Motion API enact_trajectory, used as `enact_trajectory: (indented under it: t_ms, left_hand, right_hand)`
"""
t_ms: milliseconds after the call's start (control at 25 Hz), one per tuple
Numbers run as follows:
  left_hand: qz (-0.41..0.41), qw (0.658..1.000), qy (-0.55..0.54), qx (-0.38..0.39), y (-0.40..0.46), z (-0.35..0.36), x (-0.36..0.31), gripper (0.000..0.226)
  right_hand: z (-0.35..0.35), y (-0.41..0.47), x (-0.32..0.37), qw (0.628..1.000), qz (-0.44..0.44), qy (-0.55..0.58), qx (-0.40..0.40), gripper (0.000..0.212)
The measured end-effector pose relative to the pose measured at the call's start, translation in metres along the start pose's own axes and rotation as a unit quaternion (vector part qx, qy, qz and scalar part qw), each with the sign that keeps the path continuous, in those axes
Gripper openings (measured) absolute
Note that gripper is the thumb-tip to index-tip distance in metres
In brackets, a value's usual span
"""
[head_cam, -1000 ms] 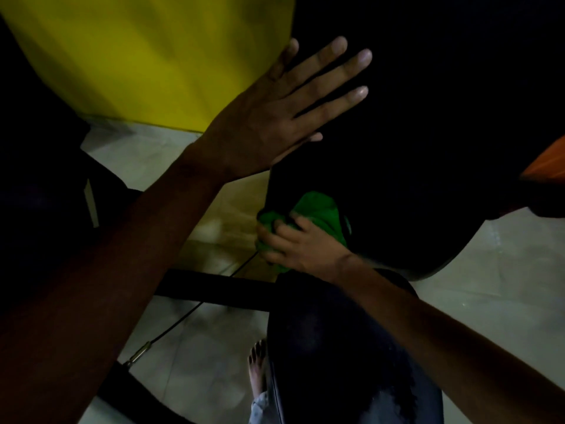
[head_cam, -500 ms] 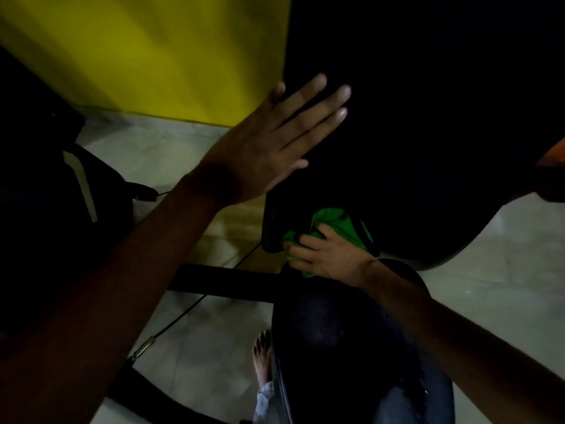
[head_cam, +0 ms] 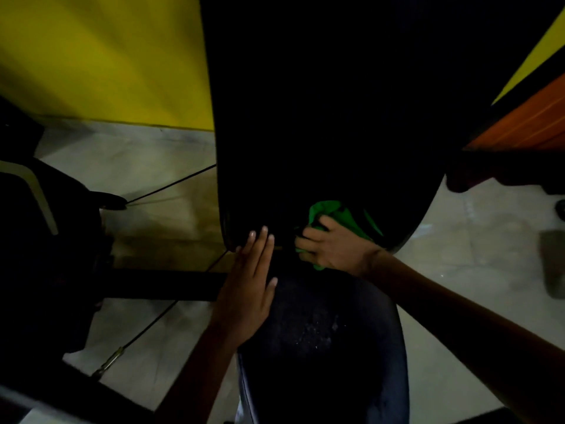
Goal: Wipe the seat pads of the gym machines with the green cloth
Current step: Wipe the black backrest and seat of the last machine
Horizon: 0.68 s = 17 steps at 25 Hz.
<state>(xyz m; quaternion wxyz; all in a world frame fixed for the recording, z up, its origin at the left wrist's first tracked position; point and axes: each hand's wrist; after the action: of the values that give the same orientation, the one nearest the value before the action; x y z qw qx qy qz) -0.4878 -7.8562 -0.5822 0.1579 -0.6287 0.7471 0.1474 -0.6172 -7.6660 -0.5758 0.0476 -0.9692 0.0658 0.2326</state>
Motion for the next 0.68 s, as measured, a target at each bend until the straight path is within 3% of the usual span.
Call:
enact_trajectory:
  t_ms: [80,240,400,480,680]
  left_hand:
    - [-0.046,0.998,-0.023,0.024,-0.016,0.022,0.002,0.057]
    - [-0.115,0.991,-0.061,0.013,-0.018,0.036,-0.001,0.056]
    - [-0.15,0.988,-0.014,0.018,-0.019,0.036,-0.026,0.053]
    - [-0.15,0.988,0.003,0.026,-0.021,0.036,-0.03,0.053]
    - [-0.119,0.992,0.038,0.027,-0.021,0.043,-0.032,0.061]
  right_hand:
    - [-0.007,-0.003,-0.003,1.0,0.015,0.013,-0.016,0.019]
    - [-0.016,-0.014,-0.016,0.988,0.136,0.009,-0.077,0.026]
    - [0.007,-0.021,0.005,0.999,0.044,-0.003,0.023,0.023]
    - [0.004,-0.022,0.011,0.998,0.046,0.012,0.046,0.019]
    - [-0.012,-0.054,-0.007,0.973,0.216,0.006,-0.079,0.023]
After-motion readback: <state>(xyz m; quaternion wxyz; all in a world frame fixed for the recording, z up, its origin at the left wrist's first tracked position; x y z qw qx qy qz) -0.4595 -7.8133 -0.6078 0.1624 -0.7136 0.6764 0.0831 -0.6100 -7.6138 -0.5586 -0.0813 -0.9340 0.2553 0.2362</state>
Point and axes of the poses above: each hand's wrist, its own y-axis towards the middle knuckle, its own z-axis out of the palm, x = y × z, and after that the axes turned 2 degrees about x, right-handed
